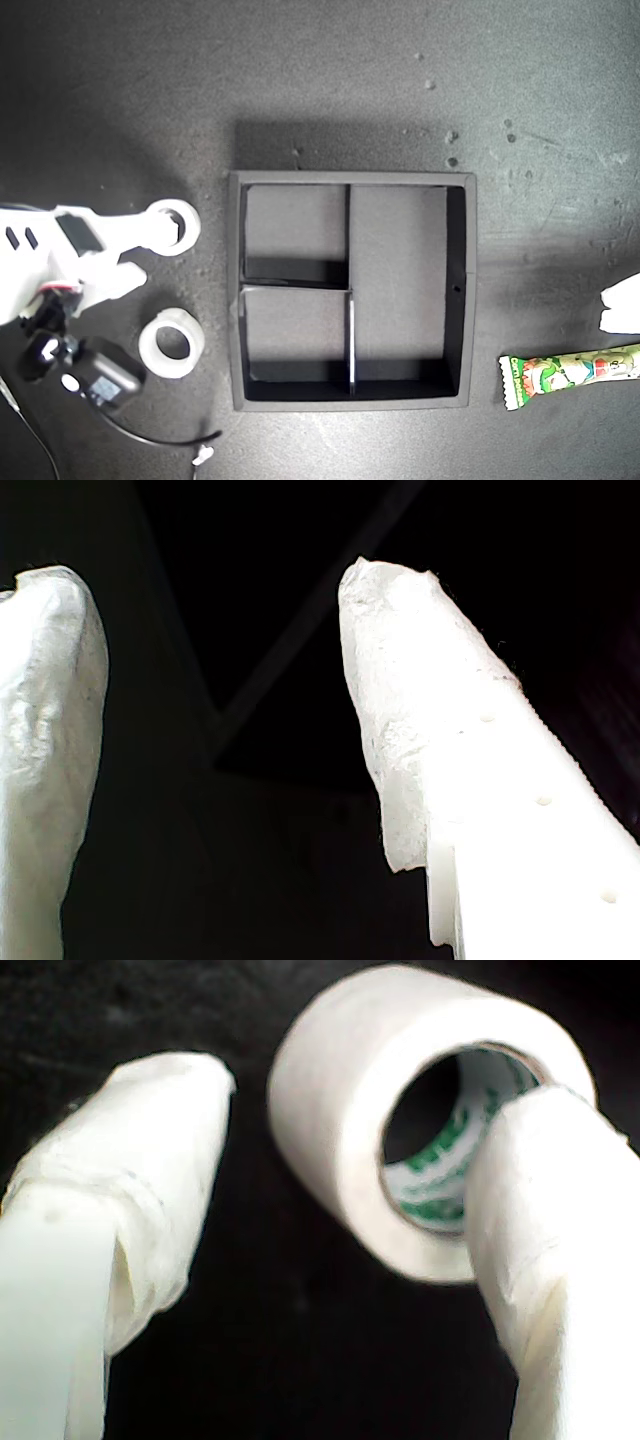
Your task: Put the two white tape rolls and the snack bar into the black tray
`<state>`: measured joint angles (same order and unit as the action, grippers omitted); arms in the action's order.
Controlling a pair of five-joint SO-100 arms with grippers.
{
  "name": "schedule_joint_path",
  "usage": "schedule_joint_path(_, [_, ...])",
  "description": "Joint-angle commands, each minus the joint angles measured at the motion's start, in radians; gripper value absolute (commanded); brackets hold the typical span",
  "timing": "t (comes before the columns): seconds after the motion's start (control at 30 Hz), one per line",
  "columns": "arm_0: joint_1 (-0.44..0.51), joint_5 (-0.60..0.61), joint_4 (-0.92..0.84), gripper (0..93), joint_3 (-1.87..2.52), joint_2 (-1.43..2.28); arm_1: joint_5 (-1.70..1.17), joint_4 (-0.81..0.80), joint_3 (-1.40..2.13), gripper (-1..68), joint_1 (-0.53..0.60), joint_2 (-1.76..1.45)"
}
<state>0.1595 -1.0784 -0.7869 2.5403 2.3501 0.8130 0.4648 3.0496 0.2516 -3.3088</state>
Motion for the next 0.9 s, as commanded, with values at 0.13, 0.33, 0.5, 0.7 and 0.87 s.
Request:
schedule_joint_path(0.13, [0.002,-0.026,0.057,17.6,-0.005,-0.098,-0.015,-0.006,-0.023,15.6,0.006,-0.006])
schedule_joint_path(0.33, [-0.017,-0.032,0.069,16.0,-0.003,-0.132,-0.112,0.005,-0.092,16.7,0.026,0.006])
schedule_joint_path(0.5, [-0.057,-0.034,0.080,10.3,-0.009,-0.158,-0.186,0.038,-0.163,18.7,0.031,0.008])
schedule_joint_path(0.7, [-0.114,-0.017,0.043,0.9,-0.040,-0.110,-0.282,0.137,-0.279,22.6,0.026,0.011])
schedule_joint_path(0.87, [-0.124,0.023,-0.103,0.0,-0.181,-0.074,-0.350,0.183,-0.367,24.4,0.023,0.026])
